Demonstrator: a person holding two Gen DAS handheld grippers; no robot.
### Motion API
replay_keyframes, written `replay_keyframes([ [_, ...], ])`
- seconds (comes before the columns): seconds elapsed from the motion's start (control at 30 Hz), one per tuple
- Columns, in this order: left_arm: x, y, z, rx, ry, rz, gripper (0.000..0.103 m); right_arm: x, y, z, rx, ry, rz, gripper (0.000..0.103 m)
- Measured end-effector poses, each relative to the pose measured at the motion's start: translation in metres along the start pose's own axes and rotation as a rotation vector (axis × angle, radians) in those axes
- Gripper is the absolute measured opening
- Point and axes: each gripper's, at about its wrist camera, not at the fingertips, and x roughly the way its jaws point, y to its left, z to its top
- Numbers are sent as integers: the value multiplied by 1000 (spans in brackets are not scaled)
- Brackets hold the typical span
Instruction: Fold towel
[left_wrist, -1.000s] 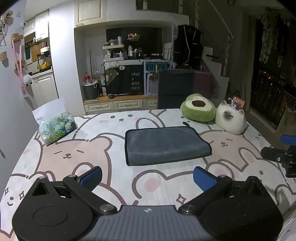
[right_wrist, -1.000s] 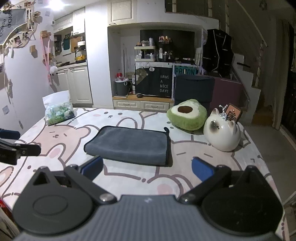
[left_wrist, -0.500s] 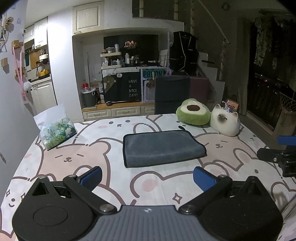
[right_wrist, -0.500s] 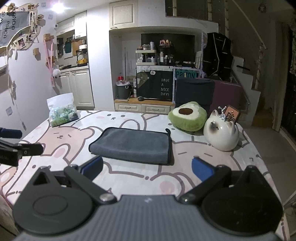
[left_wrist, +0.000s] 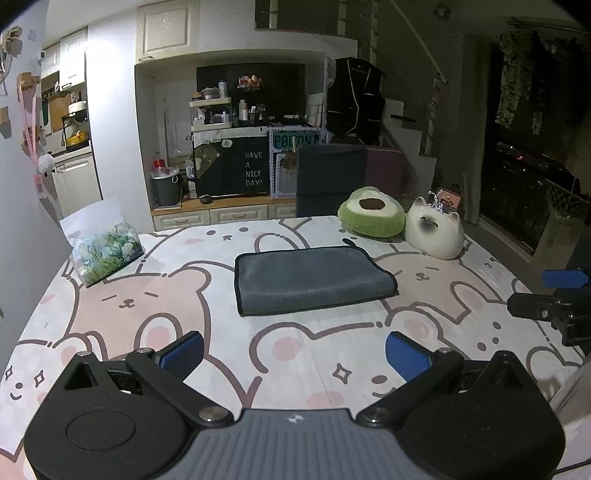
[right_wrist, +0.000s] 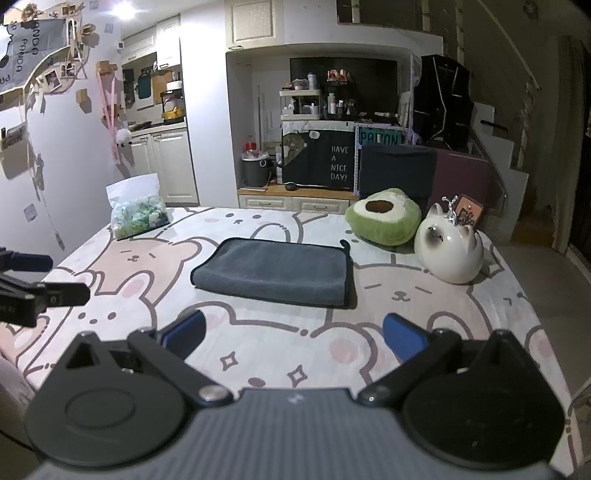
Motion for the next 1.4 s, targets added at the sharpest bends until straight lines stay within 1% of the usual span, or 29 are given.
replay_keyframes([
  [0.17, -2, 0, -3, -1, 0, -10, 103, -4, -1, -4, 13, 0, 11, 103],
  [0.5, -3, -2, -7, 6, 2, -24, 103, -9, 2, -8, -1, -8, 14, 103],
  [0.73, -4, -2, -8, 3, 3, -26, 103, -9, 0, -8, -2, -7, 29, 103],
  [1.4, -4, -1, -9, 0, 8, -25, 103, -8, 1, -9, -2, -5, 27, 103],
])
